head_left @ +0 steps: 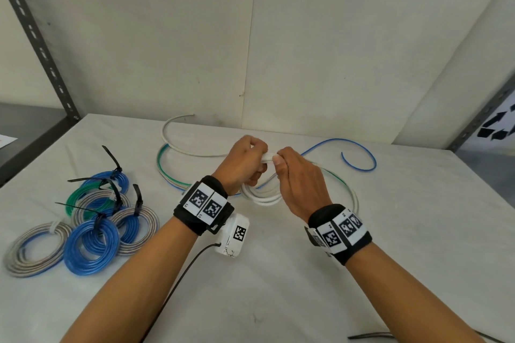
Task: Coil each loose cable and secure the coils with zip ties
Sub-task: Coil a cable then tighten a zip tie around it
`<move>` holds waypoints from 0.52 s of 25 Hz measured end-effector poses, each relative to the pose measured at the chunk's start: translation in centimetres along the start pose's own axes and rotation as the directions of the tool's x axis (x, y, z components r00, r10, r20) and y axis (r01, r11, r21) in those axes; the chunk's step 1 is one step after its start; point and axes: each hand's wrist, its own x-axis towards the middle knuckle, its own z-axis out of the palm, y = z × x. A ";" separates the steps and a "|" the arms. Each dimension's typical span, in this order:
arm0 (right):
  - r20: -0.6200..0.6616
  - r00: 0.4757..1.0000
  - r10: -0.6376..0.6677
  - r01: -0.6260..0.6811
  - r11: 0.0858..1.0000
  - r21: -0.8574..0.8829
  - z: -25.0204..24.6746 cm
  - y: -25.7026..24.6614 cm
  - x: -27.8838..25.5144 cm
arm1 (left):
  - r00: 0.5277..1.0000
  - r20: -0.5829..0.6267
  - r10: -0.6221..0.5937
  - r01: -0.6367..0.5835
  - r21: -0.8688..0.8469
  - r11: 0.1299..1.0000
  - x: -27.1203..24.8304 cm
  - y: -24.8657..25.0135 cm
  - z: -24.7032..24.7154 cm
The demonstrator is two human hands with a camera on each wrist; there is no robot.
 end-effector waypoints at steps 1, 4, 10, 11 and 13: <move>-0.028 0.999 0.019 -0.017 0.999 0.052 0.0 -0.3 0.0 | 0.999 -0.041 0.026 -0.027 -0.009 1.000 -0.1 0.1 0.0; -0.031 0.988 0.153 -0.142 0.964 0.223 -0.5 -1.1 0.9 | 0.984 -0.066 0.163 -0.160 0.047 0.986 -0.3 0.1 0.2; 0.002 0.966 0.258 -0.255 0.953 0.165 -1.5 -1.8 2.5 | 0.972 -0.062 0.228 -0.226 0.048 0.973 -0.4 0.3 0.8; -0.052 0.974 0.220 -0.214 0.972 0.096 -1.7 -1.6 2.5 | 0.974 -0.071 0.214 -0.212 0.028 0.977 -0.6 0.6 1.1; -0.068 0.990 0.120 -0.123 0.992 -0.039 -2.7 -1.2 2.4 | 0.979 -0.089 0.185 -0.187 -0.009 0.982 -1.0 1.2 1.7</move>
